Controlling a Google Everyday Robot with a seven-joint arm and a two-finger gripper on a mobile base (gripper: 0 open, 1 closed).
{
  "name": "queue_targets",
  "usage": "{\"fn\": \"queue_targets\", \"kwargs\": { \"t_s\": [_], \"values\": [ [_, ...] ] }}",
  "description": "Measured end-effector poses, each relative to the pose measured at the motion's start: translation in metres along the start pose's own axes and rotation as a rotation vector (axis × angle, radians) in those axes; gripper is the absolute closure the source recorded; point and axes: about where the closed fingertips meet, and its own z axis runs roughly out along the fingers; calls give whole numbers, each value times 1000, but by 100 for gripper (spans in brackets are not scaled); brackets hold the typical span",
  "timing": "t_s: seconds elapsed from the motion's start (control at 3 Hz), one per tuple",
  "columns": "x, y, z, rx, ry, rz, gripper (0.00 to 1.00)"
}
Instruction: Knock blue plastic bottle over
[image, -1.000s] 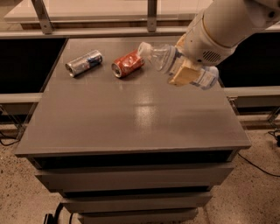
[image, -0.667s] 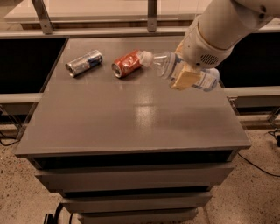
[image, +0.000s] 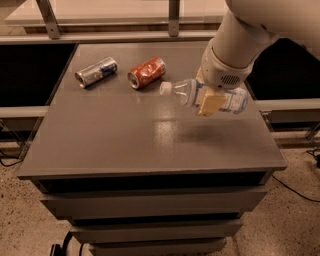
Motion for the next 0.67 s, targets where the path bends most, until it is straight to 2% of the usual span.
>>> {"fn": "queue_targets", "kwargs": {
  "t_s": [0.33, 0.67],
  "values": [
    [3, 7, 20, -61, 33, -17, 100],
    [3, 11, 32, -100, 91, -25, 83]
  ]
}}
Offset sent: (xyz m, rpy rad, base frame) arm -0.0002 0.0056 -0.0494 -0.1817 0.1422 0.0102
